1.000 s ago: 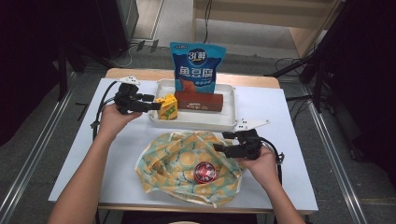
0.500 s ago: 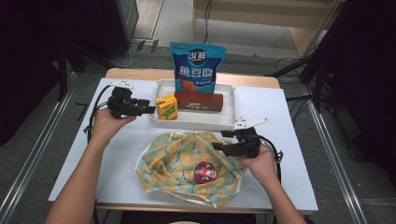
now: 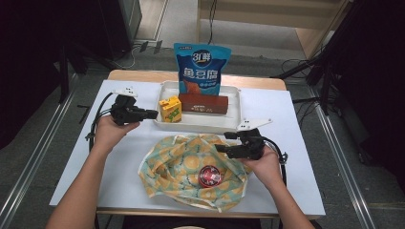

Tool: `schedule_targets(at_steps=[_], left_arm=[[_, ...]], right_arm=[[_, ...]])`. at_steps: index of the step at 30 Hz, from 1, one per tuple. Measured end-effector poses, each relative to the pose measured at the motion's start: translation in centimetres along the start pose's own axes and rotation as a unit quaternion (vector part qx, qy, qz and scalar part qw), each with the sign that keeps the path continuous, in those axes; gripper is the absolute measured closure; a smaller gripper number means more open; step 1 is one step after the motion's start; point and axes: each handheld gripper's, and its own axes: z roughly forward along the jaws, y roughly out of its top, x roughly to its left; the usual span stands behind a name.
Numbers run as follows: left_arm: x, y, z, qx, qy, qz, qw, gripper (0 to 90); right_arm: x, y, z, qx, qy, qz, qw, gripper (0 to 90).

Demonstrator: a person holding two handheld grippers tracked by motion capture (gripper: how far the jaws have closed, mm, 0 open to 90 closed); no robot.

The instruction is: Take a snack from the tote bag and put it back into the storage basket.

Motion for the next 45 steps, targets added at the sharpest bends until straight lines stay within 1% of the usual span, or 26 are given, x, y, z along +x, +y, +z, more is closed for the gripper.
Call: schedule_targets(at_steps=[1,4,6,8,14,15,18,22,25,27,33,36,38,45], left_arm=[[0.0,0.0,0.1,0.0,-0.003,0.0,1.0,90.0],[-0.2,0.2,0.7,0.003,-0.001,-0.002,1.0,90.0],[-0.2,0.2,1.0,0.001,-0.009,-0.004,0.9999,90.0],[-0.4,0.4,1.3,0.004,-0.011,0.003,0.9999,90.0],[-1.0,0.8,2.7,0.018,-0.009,0.016,0.9997,90.0],[-1.1,0.8,2.9,0.016,-0.007,0.014,0.9997,90.0],[-1.2,0.9,3.5,0.021,-0.004,0.015,0.9997,90.0],[-1.0,0.8,4.0,0.026,-0.002,0.017,0.9995,90.0],[-0.8,0.8,4.0,0.024,0.002,0.015,0.9996,90.0],[-0.6,0.7,3.9,0.023,0.001,0.012,0.9997,90.0],[-0.3,0.6,3.9,0.021,0.009,0.006,0.9997,90.0],[-0.1,0.6,3.7,0.019,0.009,0.002,0.9998,90.0],[0.0,0.5,3.6,0.019,0.01,0.003,0.9998,90.0],[0.4,0.4,3.4,0.017,0.012,-0.007,0.9998,90.0]], right_arm=[[0.0,0.0,0.0,0.0,0.0,0.001,1.0,38.1],[0.1,0.0,0.0,0.001,-0.002,0.001,1.0,38.1],[0.1,0.0,0.0,0.0,-0.001,0.0,1.0,38.1],[0.2,0.0,-0.1,0.0,-0.001,0.0,1.0,38.1],[0.3,-0.2,-0.2,0.0,-0.004,0.0,1.0,38.1],[0.3,-0.2,-0.3,0.0,-0.004,0.002,1.0,38.1],[0.3,-0.3,-0.3,0.0,-0.005,0.002,1.0,38.1],[0.3,-0.4,-0.4,0.0,-0.007,0.003,1.0,38.1],[0.3,-0.4,-0.5,0.0,-0.007,0.004,1.0,38.1],[0.3,-0.4,-0.5,0.0,-0.007,0.004,1.0,38.1],[0.3,-0.4,-0.4,0.001,-0.007,0.001,1.0,38.1],[0.3,-0.4,-0.4,0.001,-0.007,0.002,1.0,38.1],[0.3,-0.4,-0.4,0.001,-0.007,0.002,1.0,38.1],[0.3,-0.4,-0.5,0.001,-0.008,0.002,1.0,38.1]])
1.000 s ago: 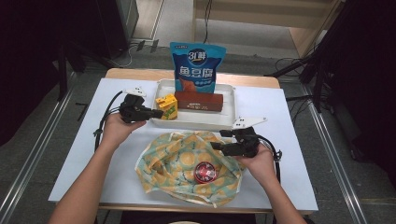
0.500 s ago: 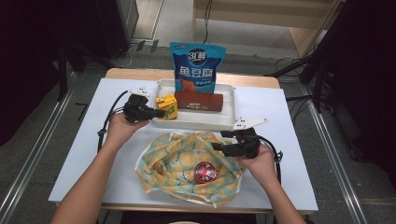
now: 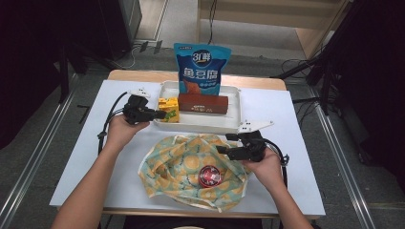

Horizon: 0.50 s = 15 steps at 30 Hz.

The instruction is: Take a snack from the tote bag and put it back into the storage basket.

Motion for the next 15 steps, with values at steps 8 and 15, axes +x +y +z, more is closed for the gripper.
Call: schedule_targets(at_steps=[8,15], left_arm=[[0.38,-0.17,-0.25,0.0,0.003,-0.009,1.0,90.0],[0.16,-0.18,-0.7,0.005,-0.015,-0.014,0.9998,81.4]], right_arm=[[0.0,0.01,-0.12,-0.003,0.0,-0.001,1.0,38.1],[0.01,0.06,-0.45,-0.006,-0.001,0.0,1.0,38.3]])
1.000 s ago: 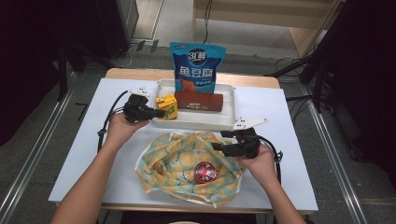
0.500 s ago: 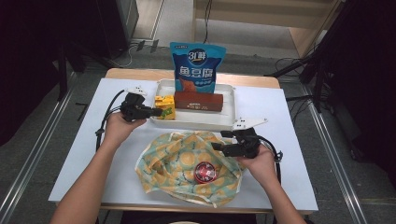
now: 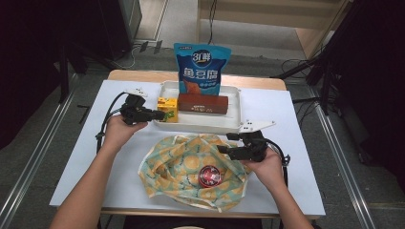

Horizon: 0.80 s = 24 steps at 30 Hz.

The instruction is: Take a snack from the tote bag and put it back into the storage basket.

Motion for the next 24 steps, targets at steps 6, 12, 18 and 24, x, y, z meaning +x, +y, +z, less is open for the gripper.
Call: schedule_targets(at_steps=[6,12,18,24], left_arm=[[-0.3,0.0,-0.5,0.001,-0.015,-0.008,0.9999,69.2],[-0.8,-0.3,-0.7,0.007,-0.03,-0.013,0.9994,57.3],[-1.5,-0.4,-1.1,-0.004,-0.034,-0.006,0.9994,49.7],[-1.7,-0.8,-1.5,-0.001,-0.032,-0.009,0.9994,45.7]], right_arm=[[0.1,0.1,-0.5,-0.004,-0.003,-0.001,1.0,39.6],[0.4,0.3,-1.0,-0.009,0.002,-0.003,0.9999,44.0],[0.9,0.6,-1.0,-0.008,0.005,-0.01,0.9999,48.7],[1.2,0.8,-1.0,-0.009,0.017,-0.011,0.9997,53.3]])
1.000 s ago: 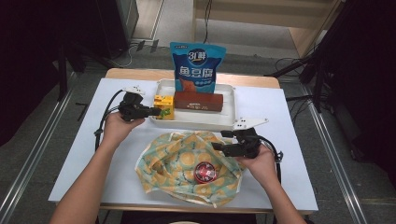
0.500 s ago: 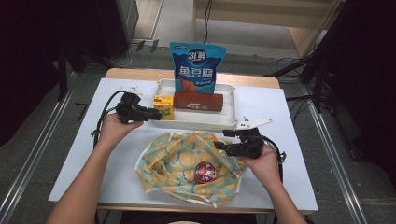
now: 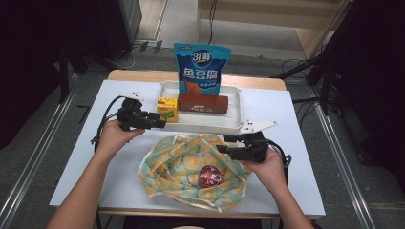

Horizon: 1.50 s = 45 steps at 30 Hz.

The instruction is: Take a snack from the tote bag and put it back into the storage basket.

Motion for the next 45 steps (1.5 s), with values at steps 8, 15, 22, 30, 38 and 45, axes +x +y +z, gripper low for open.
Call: schedule_targets(at_steps=[8,15,22,30,38,45], left_arm=[[-0.4,-0.4,-0.5,-0.001,0.0,0.004,1.0,44.7],[-0.6,-0.7,-0.6,-0.001,0.0,0.003,1.0,43.1],[-0.7,-0.9,-0.5,0.001,0.003,0.006,1.0,42.1],[-0.5,-1.1,-0.3,0.0,0.002,0.006,1.0,41.5],[-0.3,-1.2,-0.3,0.0,0.001,0.003,1.0,41.2],[-0.2,-1.2,-0.5,-0.003,0.002,0.004,1.0,41.2]], right_arm=[[0.9,0.0,-0.2,0.003,0.004,0.005,1.0,55.1],[1.7,-0.5,-0.9,0.001,0.01,0.001,0.9999,55.1],[2.6,-0.8,-0.7,0.01,0.016,-0.009,0.9998,55.1],[3.2,-1.1,-0.2,0.011,0.023,-0.013,0.9996,54.3],[3.5,-1.2,0.2,0.015,0.031,-0.021,0.9992,51.7],[4.2,-1.9,0.6,0.023,0.04,-0.028,0.9985,48.8]])
